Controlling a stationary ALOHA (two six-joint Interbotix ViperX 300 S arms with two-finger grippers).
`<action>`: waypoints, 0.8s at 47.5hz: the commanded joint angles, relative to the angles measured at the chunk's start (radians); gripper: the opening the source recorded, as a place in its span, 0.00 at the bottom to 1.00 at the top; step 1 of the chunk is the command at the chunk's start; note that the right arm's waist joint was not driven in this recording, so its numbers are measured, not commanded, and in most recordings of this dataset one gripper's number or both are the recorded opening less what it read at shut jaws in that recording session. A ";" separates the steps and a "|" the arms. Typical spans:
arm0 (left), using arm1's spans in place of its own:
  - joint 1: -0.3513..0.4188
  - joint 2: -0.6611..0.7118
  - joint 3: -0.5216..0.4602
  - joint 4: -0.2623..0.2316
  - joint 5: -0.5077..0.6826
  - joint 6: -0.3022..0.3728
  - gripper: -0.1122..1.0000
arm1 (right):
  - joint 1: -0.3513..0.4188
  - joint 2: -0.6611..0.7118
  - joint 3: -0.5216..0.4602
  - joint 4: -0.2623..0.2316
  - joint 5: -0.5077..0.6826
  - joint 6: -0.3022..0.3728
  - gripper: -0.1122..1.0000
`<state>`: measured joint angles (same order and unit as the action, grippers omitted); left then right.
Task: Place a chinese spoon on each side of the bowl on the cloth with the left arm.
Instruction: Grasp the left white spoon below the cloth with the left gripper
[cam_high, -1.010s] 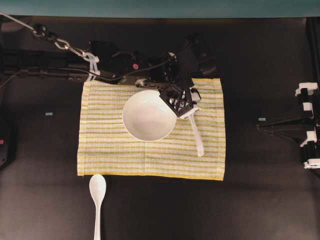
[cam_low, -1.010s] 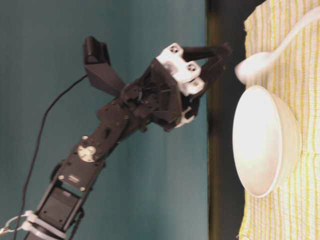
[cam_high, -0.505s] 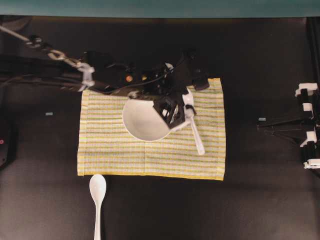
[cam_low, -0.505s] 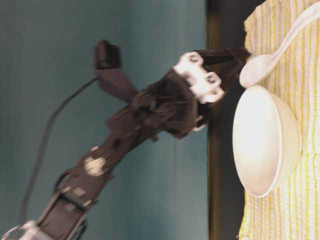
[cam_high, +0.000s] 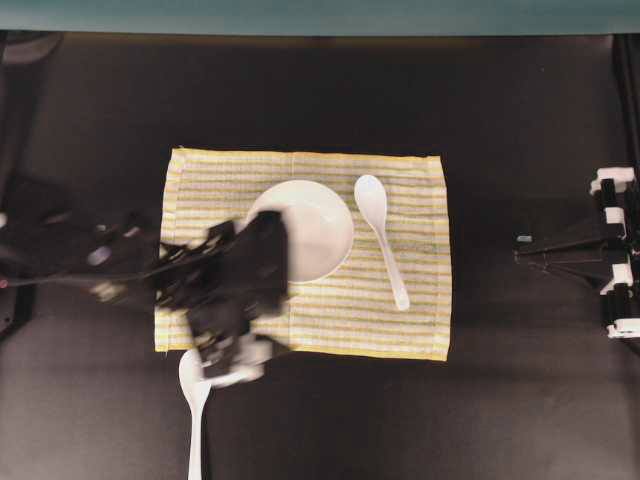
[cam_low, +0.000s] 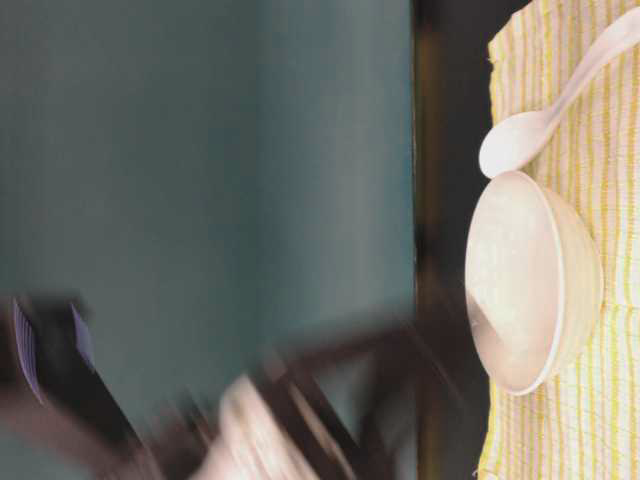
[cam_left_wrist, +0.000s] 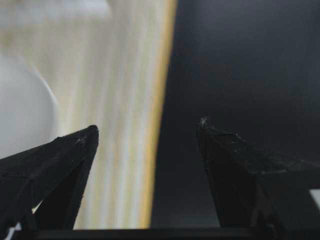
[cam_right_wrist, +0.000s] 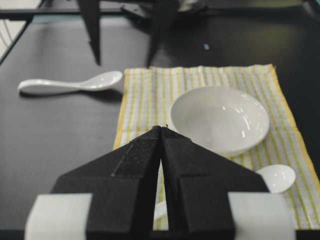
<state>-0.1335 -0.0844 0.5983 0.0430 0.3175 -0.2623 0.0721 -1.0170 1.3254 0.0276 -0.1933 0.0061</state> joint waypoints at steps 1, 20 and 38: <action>-0.028 -0.052 0.110 0.003 -0.008 -0.043 0.79 | 0.000 0.005 -0.005 0.002 -0.005 -0.003 0.11; -0.132 -0.074 0.367 0.003 -0.236 -0.353 0.79 | 0.000 0.005 -0.003 0.002 -0.009 -0.003 0.11; -0.166 0.032 0.345 0.005 -0.236 -0.350 0.76 | 0.000 0.005 -0.003 0.002 -0.014 0.002 0.11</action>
<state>-0.2991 -0.0629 0.9603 0.0430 0.0874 -0.6151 0.0721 -1.0170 1.3284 0.0276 -0.1963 0.0061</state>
